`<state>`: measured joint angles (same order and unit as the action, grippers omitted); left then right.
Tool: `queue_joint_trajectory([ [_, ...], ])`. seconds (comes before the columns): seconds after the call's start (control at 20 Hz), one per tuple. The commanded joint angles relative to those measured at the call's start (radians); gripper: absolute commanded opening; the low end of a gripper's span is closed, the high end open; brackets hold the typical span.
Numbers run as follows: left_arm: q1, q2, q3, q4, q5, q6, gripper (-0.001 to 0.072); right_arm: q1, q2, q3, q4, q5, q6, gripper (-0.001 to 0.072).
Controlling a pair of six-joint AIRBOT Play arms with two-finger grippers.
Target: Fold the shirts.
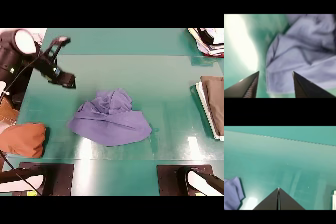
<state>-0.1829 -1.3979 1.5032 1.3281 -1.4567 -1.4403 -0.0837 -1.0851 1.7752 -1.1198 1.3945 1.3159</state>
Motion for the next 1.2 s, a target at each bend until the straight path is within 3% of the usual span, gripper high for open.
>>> queue_joint_trajectory([
  [0.0,0.067,0.008,-0.235,-0.106,0.116,0.039,0.0502,0.001,0.000,0.000,0.001,0.001,0.000,0.0017],
  [0.2,0.067,0.003,-0.414,-0.148,0.385,0.043,0.0501,0.001,0.000,0.000,0.002,0.004,0.000,0.0016],
  [0.3,0.067,0.003,-0.458,-0.193,0.455,0.055,0.0501,0.001,0.000,0.000,0.002,0.008,0.000,0.0017],
  [0.45,0.066,-0.015,-0.478,-0.263,0.477,0.113,0.0501,0.001,0.000,0.000,0.002,0.009,0.001,0.0016],
  [1.05,0.066,-0.060,-0.478,-0.311,0.451,0.115,0.0485,0.001,0.000,0.000,0.002,0.016,0.001,0.0016],
  [1.1,0.066,-0.061,-0.478,-0.310,0.451,0.121,0.0272,0.001,0.000,0.000,0.002,0.016,0.001,0.0016],
  [1.15,0.066,-0.061,-0.478,-0.311,0.451,0.146,0.0141,0.001,0.000,0.000,0.002,0.016,0.001,0.0017],
])
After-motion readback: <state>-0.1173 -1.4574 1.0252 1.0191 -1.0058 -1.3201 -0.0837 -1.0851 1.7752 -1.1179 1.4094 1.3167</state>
